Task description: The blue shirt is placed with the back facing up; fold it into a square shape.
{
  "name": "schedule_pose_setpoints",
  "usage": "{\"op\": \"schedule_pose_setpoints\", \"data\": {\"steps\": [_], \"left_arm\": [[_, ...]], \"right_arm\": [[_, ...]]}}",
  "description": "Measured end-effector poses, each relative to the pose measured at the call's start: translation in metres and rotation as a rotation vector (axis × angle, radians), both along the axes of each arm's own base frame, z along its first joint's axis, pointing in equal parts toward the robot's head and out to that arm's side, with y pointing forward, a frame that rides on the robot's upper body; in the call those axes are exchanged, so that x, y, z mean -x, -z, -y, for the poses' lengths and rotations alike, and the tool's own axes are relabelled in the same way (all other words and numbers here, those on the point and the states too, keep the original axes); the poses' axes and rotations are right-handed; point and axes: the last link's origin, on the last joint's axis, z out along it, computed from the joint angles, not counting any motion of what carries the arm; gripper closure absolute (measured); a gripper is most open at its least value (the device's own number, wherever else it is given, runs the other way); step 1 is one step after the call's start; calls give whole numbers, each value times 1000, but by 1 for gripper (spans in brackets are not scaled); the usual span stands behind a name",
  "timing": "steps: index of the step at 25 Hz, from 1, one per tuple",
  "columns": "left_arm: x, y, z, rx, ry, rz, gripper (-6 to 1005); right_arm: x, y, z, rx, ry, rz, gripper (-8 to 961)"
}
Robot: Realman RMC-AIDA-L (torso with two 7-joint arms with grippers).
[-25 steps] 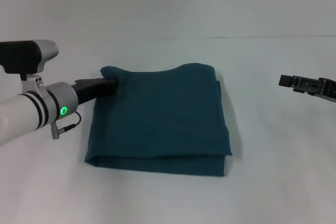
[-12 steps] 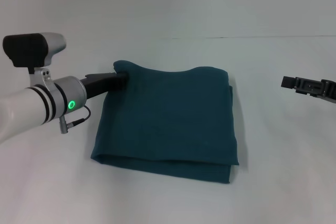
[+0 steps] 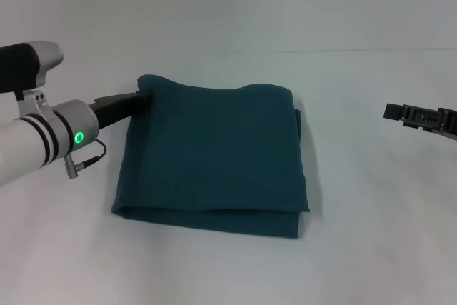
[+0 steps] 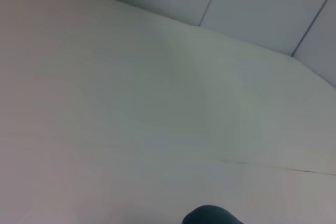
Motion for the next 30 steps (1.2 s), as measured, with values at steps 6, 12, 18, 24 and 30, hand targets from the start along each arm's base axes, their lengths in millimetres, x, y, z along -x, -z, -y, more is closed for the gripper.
{"op": "schedule_pose_setpoints", "data": {"steps": [6, 12, 18, 24, 30], "left_arm": [[9, -4, 4, -15, -29, 9, 965], [14, -11, 7, -34, -47, 28, 965], [13, -9, 10, -20, -43, 46, 943], [8, -6, 12, 6, -8, 66, 899], [11, -26, 16, -36, 24, 72, 855]], "right_arm": [[1, -1, -1, 0, -2, 2, 111], [2, -3, -3, 0, -6, 5, 111], [3, -3, -5, -1, -10, 6, 110], [2, -5, -4, -2, -8, 8, 110], [0, -5, -2, -3, -2, 5, 109]]}}
